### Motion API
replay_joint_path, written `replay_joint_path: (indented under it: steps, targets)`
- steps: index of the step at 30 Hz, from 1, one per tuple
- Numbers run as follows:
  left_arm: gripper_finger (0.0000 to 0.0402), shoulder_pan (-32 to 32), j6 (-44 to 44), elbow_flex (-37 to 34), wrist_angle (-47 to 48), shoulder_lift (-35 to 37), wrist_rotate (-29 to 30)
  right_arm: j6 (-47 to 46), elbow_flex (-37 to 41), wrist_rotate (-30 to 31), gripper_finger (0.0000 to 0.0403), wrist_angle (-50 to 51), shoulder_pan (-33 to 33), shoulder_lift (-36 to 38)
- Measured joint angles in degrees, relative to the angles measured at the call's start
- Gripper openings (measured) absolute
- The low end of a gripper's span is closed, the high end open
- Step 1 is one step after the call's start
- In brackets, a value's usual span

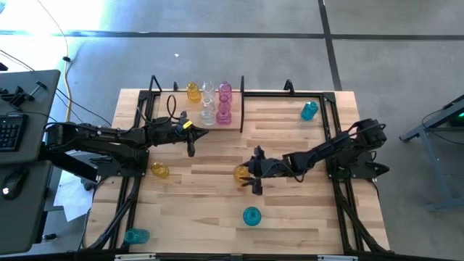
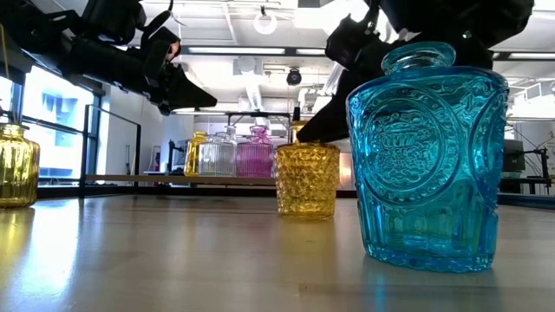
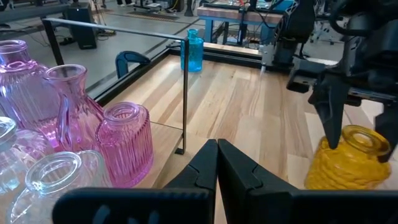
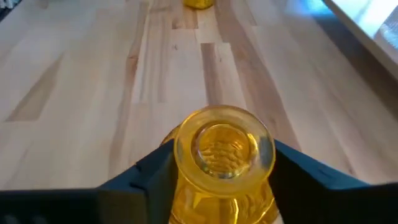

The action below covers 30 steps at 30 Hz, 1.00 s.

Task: Sort vases onto shelf
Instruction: Put the right yellow vase on the shelf

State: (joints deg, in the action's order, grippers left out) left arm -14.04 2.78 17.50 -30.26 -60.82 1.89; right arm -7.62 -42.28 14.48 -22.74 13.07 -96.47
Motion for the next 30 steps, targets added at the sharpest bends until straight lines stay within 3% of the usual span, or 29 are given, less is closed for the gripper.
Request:
replay_joint_path:
  steps: [6,9,22,30]
  targets:
    - [0.0,0.0,-0.1,0.0,0.0,0.0,0.0,5.1,0.0,-0.3,0.0106,-3.1,-2.3,-0.1]
    - [0.0,0.0,0.0,0.0,0.0,0.0,0.0,6.2,0.0,-1.6,0.0077,-5.3,-3.9,-0.1]
    - [0.0,1.0,0.6,0.0,1.2,0.0,0.0,9.6,0.0,-4.5,0.0008,-9.7,-7.9,-0.1]
    - [0.0,3.0,0.5,0.0,3.9,0.0,-2.6,8.1,0.0,-3.9,0.003,-9.5,-7.9,0.3]
